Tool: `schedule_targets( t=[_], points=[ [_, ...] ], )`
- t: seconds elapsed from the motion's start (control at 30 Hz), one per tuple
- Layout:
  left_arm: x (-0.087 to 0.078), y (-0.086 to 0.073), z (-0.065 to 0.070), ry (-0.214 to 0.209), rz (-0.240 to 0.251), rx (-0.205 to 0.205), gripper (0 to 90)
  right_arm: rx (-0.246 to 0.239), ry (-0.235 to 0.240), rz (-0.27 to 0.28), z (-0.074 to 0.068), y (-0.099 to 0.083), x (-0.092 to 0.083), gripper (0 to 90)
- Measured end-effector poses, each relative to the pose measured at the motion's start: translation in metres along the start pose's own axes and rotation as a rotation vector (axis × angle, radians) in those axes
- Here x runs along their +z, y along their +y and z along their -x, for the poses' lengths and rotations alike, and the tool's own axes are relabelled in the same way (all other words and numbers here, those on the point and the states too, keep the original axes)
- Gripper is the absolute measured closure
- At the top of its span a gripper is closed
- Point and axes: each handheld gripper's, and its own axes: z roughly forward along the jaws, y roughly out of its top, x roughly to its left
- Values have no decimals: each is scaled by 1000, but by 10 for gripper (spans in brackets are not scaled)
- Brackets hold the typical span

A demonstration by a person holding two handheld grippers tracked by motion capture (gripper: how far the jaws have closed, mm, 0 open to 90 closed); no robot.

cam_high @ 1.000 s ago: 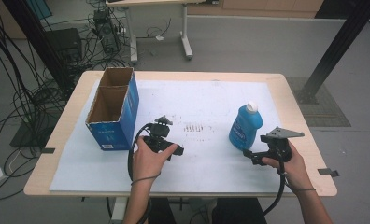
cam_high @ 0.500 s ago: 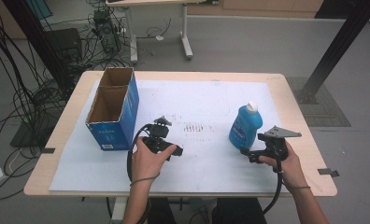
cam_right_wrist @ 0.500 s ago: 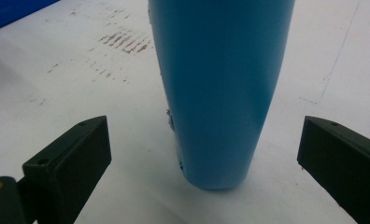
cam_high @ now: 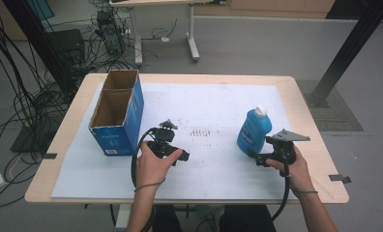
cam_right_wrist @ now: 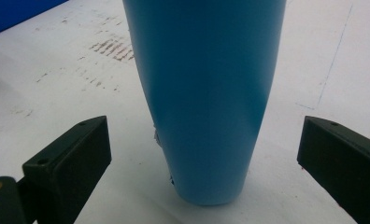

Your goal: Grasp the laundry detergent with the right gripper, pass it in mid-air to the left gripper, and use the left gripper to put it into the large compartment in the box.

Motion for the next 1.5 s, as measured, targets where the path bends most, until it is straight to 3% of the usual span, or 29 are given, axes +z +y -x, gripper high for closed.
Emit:
schedule_targets(
  t=[0.97, 1.5],
  points=[
    [4, -2, -3, -6, -5, -7, 87, 4, -5, 42, -1, -1, 14, 27],
    [3, -3, -4, -8, -6, -6, 87, 15, -11, 93, -1, -2, 19, 35]
  ],
)
